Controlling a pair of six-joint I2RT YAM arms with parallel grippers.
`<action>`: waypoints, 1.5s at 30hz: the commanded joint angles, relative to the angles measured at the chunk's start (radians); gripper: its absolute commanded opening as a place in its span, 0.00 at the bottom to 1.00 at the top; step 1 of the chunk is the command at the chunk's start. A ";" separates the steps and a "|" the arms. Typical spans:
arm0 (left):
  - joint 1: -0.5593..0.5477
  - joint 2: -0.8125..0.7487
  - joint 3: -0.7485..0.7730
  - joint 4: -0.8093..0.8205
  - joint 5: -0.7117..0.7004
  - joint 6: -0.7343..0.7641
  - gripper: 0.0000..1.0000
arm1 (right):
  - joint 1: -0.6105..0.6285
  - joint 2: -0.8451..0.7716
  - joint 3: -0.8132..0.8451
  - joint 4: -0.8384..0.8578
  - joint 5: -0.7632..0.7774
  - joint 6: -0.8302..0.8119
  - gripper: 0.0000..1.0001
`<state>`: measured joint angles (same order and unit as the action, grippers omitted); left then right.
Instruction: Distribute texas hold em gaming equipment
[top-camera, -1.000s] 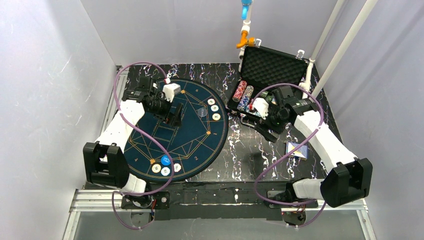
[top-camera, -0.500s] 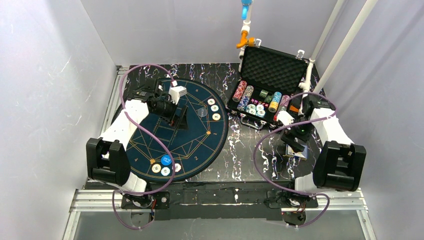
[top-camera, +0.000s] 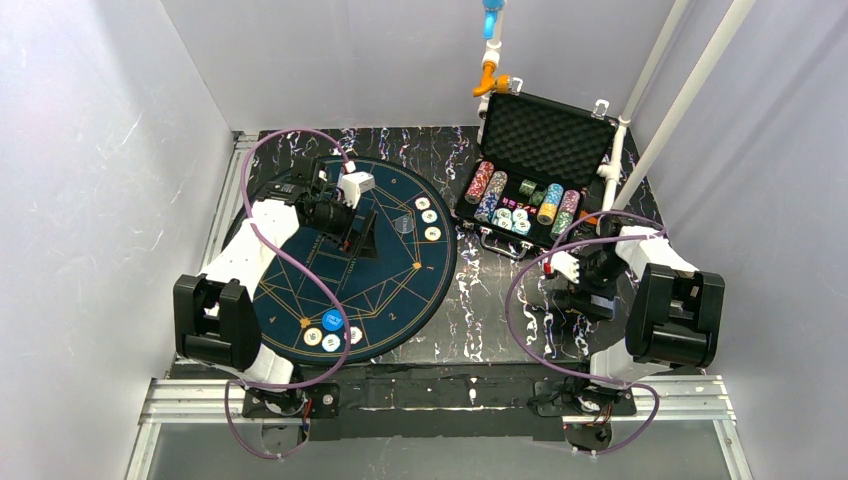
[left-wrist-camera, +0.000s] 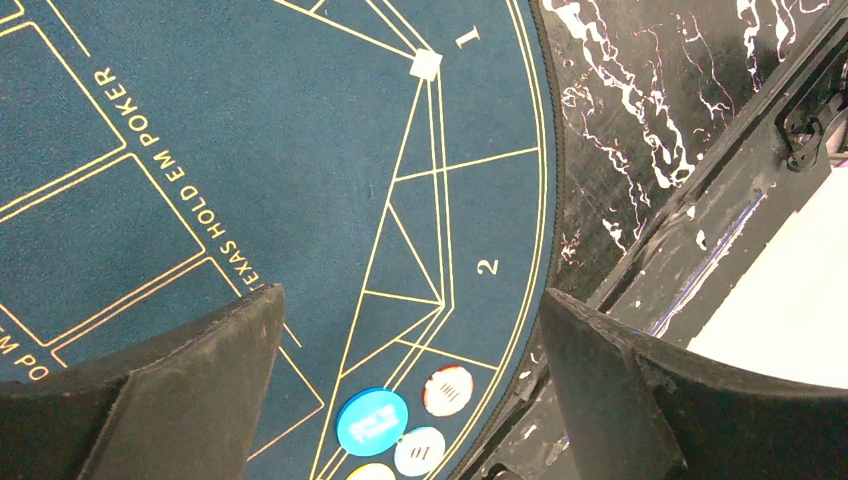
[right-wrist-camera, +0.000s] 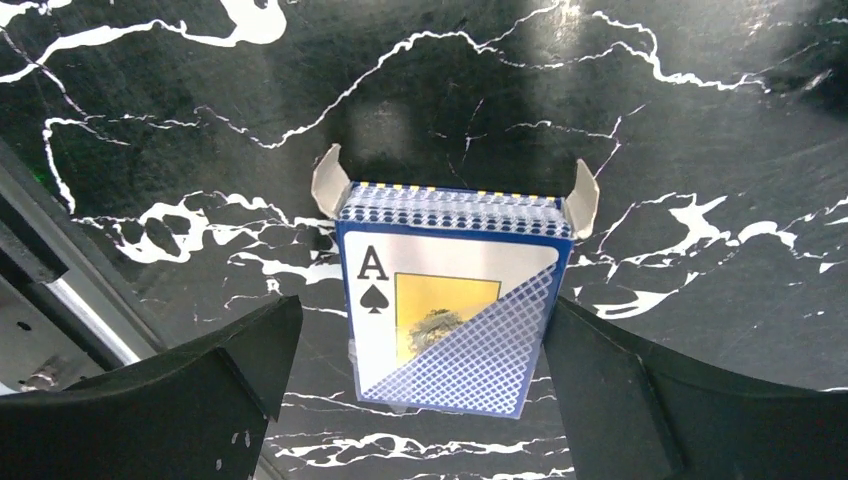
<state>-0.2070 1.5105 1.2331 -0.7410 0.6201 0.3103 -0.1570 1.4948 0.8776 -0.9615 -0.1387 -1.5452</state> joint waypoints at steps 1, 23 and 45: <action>-0.006 -0.015 -0.013 -0.010 0.004 -0.005 0.98 | -0.003 0.025 -0.024 0.069 -0.016 -0.050 0.98; 0.016 -0.339 -0.193 0.173 -0.190 -0.138 0.98 | 0.138 -0.101 -0.039 0.011 -0.108 0.089 0.32; 0.043 -0.372 -0.175 0.036 0.279 -0.415 0.97 | 0.570 -0.124 0.392 -0.029 -0.322 0.716 0.21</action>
<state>-0.1673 1.1622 1.1374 -0.8181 0.7544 0.0448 0.3874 1.3613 1.1831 -1.0191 -0.3592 -0.9783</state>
